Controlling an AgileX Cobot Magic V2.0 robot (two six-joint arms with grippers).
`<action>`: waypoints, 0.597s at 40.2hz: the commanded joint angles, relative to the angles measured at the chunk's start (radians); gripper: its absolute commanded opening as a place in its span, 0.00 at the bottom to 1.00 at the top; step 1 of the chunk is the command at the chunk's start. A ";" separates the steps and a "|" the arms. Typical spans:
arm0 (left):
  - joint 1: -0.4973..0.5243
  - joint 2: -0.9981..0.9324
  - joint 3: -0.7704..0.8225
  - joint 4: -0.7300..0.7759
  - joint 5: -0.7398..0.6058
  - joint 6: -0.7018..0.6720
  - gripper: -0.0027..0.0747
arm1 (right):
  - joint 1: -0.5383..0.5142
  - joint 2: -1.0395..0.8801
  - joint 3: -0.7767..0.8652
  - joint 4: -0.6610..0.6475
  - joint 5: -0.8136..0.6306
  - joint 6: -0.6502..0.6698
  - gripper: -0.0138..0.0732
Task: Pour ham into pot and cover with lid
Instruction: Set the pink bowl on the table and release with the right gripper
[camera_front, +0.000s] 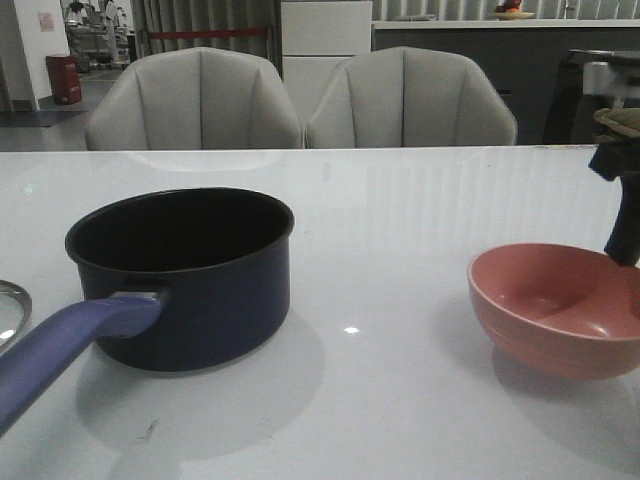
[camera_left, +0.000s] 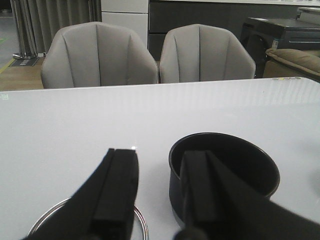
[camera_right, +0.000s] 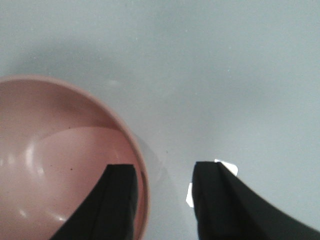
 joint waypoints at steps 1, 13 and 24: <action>-0.007 0.013 -0.029 -0.011 -0.081 -0.001 0.40 | 0.005 -0.114 -0.032 0.007 -0.029 -0.007 0.61; -0.007 0.013 -0.029 -0.011 -0.081 -0.001 0.40 | 0.146 -0.362 -0.027 0.031 -0.033 -0.009 0.61; -0.007 0.013 -0.029 -0.011 -0.081 -0.001 0.40 | 0.218 -0.626 0.124 0.034 -0.187 -0.008 0.57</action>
